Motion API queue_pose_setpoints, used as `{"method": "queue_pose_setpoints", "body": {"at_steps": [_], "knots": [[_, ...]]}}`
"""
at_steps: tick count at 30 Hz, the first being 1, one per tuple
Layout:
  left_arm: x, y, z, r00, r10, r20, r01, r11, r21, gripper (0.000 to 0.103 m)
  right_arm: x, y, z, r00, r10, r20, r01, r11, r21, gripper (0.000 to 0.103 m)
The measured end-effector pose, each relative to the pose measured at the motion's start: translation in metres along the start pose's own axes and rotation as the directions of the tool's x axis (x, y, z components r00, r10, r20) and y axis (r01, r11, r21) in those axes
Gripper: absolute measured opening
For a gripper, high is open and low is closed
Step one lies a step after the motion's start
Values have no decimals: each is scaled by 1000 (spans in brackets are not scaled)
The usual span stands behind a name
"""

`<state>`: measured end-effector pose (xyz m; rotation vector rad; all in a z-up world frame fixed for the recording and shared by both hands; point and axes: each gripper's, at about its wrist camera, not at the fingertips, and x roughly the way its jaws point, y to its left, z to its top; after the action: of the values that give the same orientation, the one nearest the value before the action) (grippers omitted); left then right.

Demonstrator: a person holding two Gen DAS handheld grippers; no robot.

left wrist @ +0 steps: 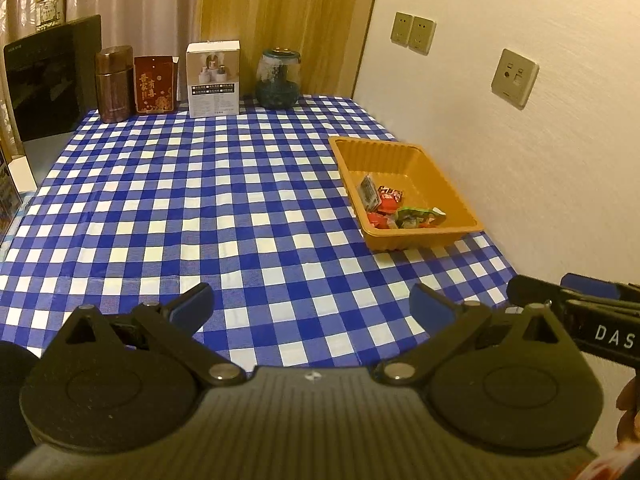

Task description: Organize snacks

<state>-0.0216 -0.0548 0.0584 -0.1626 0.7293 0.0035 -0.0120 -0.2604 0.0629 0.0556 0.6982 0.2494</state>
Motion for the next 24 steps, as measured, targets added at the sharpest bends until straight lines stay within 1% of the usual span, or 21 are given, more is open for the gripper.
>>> {"method": "queue_pose_setpoints", "body": {"at_steps": [24], "knots": [[-4,1,2,1000,-6,2,6,1000,6,103,-3,2,2,1000,5,9,-5,1000,-2,75]]}}
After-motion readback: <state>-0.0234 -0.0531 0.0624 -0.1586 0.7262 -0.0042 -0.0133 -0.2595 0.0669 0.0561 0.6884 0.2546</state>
